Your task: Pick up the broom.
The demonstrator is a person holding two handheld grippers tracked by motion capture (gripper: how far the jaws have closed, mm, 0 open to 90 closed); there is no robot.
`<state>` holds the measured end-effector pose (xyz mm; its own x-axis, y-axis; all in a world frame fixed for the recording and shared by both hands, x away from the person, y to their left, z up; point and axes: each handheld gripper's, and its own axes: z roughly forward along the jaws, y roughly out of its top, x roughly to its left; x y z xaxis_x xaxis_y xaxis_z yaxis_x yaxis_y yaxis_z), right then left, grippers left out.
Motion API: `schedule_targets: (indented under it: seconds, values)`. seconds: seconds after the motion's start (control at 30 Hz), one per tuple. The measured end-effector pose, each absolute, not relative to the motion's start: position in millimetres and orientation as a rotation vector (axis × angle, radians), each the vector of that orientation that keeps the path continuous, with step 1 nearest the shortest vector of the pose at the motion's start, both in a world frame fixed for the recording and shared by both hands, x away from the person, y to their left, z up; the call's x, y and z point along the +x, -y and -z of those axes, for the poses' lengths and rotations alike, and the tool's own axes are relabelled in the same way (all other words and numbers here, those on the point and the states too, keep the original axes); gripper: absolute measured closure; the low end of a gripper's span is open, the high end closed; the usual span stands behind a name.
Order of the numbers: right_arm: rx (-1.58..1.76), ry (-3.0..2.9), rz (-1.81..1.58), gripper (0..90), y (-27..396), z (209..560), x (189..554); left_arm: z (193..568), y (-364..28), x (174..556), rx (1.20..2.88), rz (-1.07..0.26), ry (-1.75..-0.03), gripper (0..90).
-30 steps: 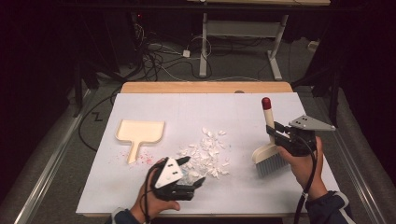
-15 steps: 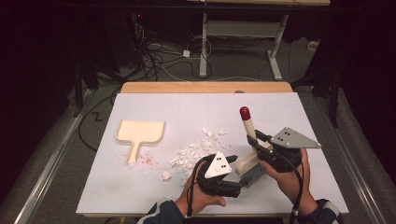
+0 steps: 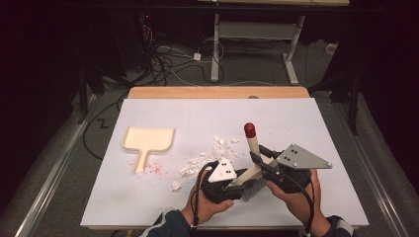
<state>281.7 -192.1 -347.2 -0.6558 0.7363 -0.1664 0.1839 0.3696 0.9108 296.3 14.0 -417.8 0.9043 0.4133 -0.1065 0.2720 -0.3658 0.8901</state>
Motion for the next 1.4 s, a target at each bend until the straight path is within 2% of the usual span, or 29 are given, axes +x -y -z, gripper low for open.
schedule_targets:
  seconds: [0.23, 0.4, 0.43, 0.5, 0.67, 0.77, 0.87, 0.97, 1.03, 1.1, 1.4]
  values:
    - [0.702, -2.146, -1.332, 67.8, 199.6, 342.6, 277.5, 412.2, -37.1, 299.8, 2.027, -0.129, -0.429, 65.2]
    - [0.557, -2.279, -1.277, 49.8, 208.9, 348.6, 281.9, 406.8, -48.2, 295.6, 2.081, -0.113, -0.351, 65.2]
    - [0.557, -2.279, -1.277, 49.8, 208.9, 348.6, 281.9, 406.8, -48.2, 295.6, 2.081, -0.113, -0.351, 65.2]
    - [0.46, -2.403, -1.235, 38.7, 216.1, 359.1, 290.9, 404.2, -56.8, 293.8, 2.092, -0.109, -0.324, 65.2]
    - [0.382, -2.568, -1.22, 31.9, 216.1, 384.5, 303.6, 404.0, -67.1, 292.1, 2.102, -0.059, -0.266, 65.1]
    - [0.301, -2.678, -1.247, 34.4, 207.6, 394.8, 305.5, 404.6, -66.8, 289.6, 2.108, -0.028, -0.209, 65.1]
    - [0.184, -2.758, -1.27, 47.4, 197.4, 403.9, 302.2, 405.1, -63.0, 286.7, 2.124, -0.005, -0.153, 65.0]
    - [0.17, -2.819, -1.317, 56.4, 194.0, 407.0, 303.5, 406.5, -66.5, 288.4, 2.104, 0.013, -0.15, 64.2]
    - [0.136, -2.836, -1.334, 64.4, 192.9, 405.8, 301.6, 404.9, -69.3, 288.3, 2.093, -0.008, -0.171, 60.7]
    - [0.14, -2.81, -1.328, 66.3, 189.0, 403.1, 297.9, 403.3, -73.3, 285.4, 2.082, -0.032, -0.167, 58.1]
    - [0.272, -2.716, -1.294, 67.6, 189.5, 389.1, 303.0, 402.6, -117.3, 268.7, 2.092, -0.352, -0.316, 43.1]
